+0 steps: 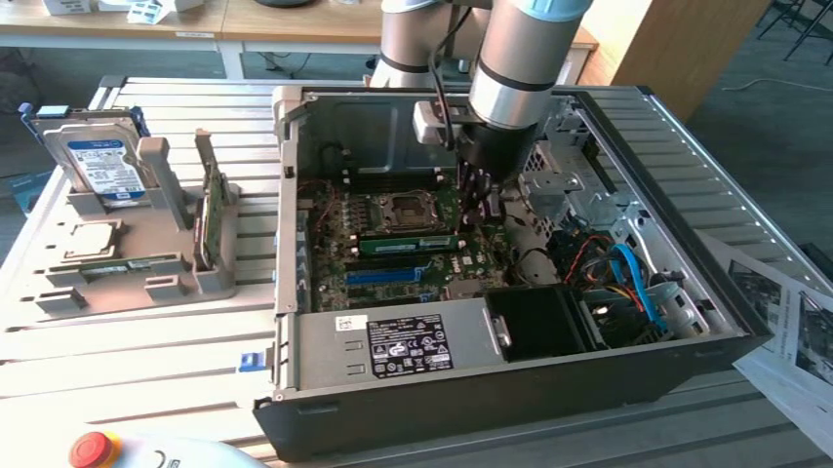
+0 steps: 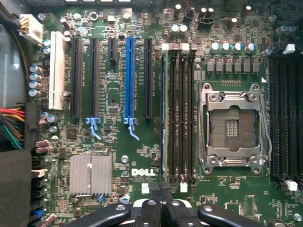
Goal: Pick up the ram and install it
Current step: 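Press down the ram until it locks into place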
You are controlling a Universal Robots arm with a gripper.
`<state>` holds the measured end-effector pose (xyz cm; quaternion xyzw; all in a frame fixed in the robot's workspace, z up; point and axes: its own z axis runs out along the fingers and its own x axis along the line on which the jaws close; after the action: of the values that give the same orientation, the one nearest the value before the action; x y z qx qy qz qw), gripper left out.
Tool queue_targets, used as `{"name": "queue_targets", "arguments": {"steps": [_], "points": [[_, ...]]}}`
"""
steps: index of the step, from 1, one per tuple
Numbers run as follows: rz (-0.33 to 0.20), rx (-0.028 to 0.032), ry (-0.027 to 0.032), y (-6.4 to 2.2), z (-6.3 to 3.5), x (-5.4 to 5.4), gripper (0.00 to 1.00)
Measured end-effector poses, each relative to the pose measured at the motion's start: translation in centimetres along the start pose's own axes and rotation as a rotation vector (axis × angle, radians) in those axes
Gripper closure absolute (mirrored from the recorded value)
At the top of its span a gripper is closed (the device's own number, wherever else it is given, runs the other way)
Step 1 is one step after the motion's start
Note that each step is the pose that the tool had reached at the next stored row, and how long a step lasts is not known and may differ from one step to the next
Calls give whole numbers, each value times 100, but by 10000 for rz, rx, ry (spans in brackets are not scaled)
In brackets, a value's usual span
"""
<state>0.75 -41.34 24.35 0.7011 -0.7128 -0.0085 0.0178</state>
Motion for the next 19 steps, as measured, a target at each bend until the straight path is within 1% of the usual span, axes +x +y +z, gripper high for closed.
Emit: {"name": "queue_targets", "arguments": {"steps": [3,7,13,19], "points": [[0,-1,1,0,3,-38,89],[-1,-1,1,0,5,-37,89],[0,0,0,-2,58,-39,89],[0,0,1,-3,85,-40,89]]}}
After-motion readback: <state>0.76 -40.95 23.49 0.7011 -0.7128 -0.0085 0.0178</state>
